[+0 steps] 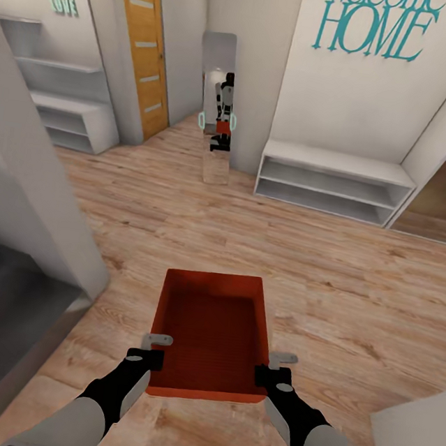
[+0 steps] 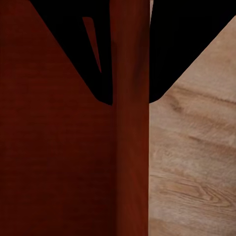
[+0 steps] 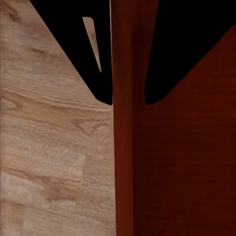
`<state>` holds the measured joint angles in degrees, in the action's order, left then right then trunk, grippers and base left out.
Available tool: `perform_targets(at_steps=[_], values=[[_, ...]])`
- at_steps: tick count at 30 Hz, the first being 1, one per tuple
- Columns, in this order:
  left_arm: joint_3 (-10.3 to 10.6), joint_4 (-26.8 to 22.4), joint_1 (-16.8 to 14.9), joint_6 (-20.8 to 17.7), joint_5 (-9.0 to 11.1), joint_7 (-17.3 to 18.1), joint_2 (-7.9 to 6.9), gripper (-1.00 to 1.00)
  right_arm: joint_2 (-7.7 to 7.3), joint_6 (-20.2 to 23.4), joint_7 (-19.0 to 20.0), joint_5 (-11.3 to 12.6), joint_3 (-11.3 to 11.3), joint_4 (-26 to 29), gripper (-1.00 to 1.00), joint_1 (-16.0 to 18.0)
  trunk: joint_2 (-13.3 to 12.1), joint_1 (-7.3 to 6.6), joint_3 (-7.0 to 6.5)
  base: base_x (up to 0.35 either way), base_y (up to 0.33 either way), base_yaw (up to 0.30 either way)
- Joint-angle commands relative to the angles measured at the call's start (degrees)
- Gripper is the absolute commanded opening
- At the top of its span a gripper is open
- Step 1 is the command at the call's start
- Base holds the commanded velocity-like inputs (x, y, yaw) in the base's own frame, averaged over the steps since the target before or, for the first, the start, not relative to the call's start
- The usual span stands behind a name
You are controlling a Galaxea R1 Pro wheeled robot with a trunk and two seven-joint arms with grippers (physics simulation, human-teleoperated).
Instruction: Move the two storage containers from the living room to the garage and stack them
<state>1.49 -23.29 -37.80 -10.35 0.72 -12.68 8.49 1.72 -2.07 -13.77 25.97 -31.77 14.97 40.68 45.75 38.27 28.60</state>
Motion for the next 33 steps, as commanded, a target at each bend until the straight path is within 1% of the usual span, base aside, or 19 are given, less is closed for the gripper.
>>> perform_targets(at_steps=[1,25,29,33], values=[[1.15,0.53,0.01,-0.28,1.63,-0.64,-1.11,-1.0,-0.31,-0.74,-0.47,-0.22,0.22,0.31,-1.0,0.1,0.05,0.04,0.05,0.323,0.0,0.0],[1.15,0.53,0.01,-0.29,1.61,-0.67,-1.11,-1.0,-0.33,-0.75,-0.47,-0.22,0.22,0.32,-1.0,0.1,0.05,0.04,0.05,0.323,0.0,0.0],[1.15,0.53,0.01,-0.29,1.62,-0.66,-1.11,-1.0,-0.86,-0.74,-0.42,-0.22,0.22,0.32,-1.0,0.1,0.05,0.04,0.05,0.323,0.0,0.0],[1.15,0.53,0.01,-0.29,1.61,-0.66,-1.11,-1.0,-1.06,-0.74,-0.39,-0.22,0.22,0.32,-1.0,0.1,0.05,0.04,0.05,0.323,0.0,0.0]])
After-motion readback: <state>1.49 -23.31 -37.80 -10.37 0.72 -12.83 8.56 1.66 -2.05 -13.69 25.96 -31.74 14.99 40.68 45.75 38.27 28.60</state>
